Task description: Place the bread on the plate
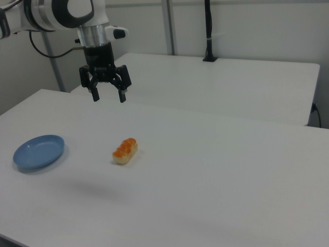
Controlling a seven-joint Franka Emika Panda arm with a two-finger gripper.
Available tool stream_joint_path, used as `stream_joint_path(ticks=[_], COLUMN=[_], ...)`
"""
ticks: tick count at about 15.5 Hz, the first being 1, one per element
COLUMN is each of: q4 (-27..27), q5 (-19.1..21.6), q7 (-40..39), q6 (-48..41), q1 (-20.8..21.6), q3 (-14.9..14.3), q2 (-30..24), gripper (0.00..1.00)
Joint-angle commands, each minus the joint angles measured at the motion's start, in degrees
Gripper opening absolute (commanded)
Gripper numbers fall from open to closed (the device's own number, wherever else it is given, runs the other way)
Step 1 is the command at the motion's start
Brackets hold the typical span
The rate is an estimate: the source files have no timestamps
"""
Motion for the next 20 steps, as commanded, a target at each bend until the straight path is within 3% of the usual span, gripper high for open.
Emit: stream_joint_path(ticks=[1, 4, 7, 10, 13, 20], q4=[-0.01, -0.01, 0.78, 0.69, -0.01, -6.07], q5=[-2.21, -2.22, -1.95, -2.65, -2.22, -2.39], q7=[-0.36, -1.4, -8.08, -6.87, -2.57, 16.5], q6=[-1.22, -1.3, -1.74, -1.75, 2.53, 19.32], q1=[0.72, 0.72, 0.89, 4.13, 4.32, 7.57], q3=[-0.3, -0.21, -0.12, -0.12, -0.21, -0.21], q2=[-0.59, -0.76, -0.41, -0.41, 0.29, 6.7], gripper=[1.0, 1.0, 1.0, 1.0, 1.0, 1.0])
